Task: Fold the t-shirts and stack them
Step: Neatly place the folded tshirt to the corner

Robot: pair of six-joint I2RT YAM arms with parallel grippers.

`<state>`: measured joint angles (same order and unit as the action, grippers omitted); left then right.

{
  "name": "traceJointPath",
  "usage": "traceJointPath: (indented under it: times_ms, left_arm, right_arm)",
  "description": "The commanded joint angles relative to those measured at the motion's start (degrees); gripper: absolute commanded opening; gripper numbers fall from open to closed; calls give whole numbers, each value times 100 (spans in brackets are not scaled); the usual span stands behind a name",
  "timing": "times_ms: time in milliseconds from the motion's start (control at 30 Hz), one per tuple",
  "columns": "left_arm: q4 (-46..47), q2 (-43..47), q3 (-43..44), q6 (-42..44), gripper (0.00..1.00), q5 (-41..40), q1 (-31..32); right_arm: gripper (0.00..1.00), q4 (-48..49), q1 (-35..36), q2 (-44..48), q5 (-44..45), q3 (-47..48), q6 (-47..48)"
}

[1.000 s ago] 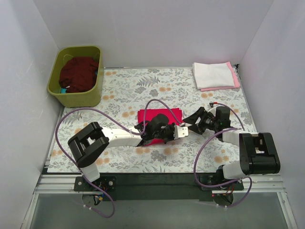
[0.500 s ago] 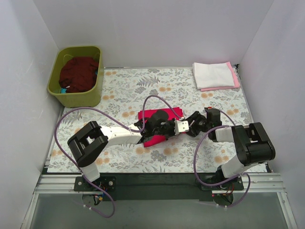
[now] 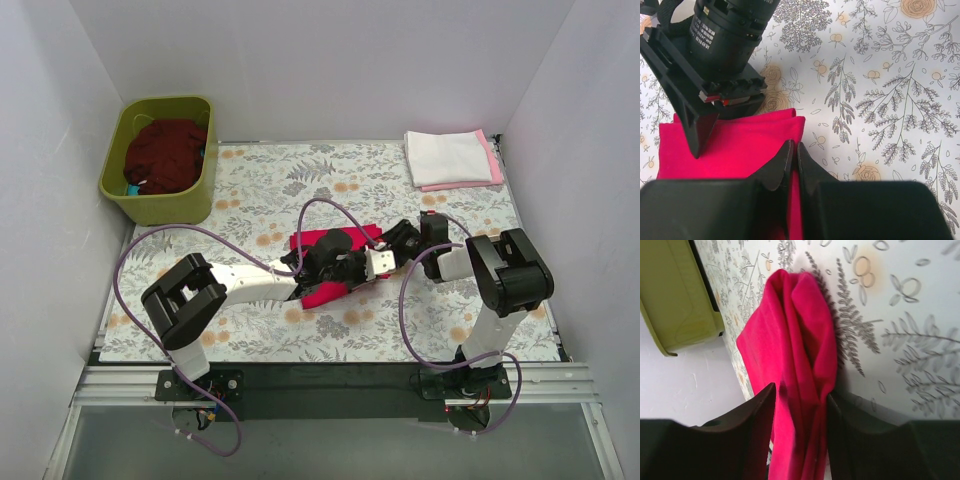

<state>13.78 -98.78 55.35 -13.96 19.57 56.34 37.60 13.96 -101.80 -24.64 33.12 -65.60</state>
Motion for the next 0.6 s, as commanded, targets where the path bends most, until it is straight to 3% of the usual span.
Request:
traceJointPath:
  times_ms: [0, 233, 300, 333, 433, 467, 567]
  left_arm:
    - [177, 263, 81, -37, 0, 117, -44]
    - [257, 237, 72, -133, 0, 108, -105]
    - [274, 237, 63, -151, 0, 126, -114]
    - [248, 254, 81, -169, 0, 134, -123]
    - [91, 289, 133, -169, 0, 91, -132]
    - [-6, 342, 168, -221, 15, 56, -140]
    - [-401, 622, 195, -484, 48, -6, -228]
  right_arm:
    - [50, 238, 160, -235, 346, 150, -154]
    - [47, 291, 362, -384, 504, 194, -242]
    - [38, 300, 362, -428, 513, 247, -216]
    - [26, 300, 354, -429, 504, 282, -138]
    - [8, 239, 319, -420, 242, 632, 441]
    - [1, 169, 283, -437, -12, 756, 809]
    - [1, -734, 99, -499, -364, 1572, 1687]
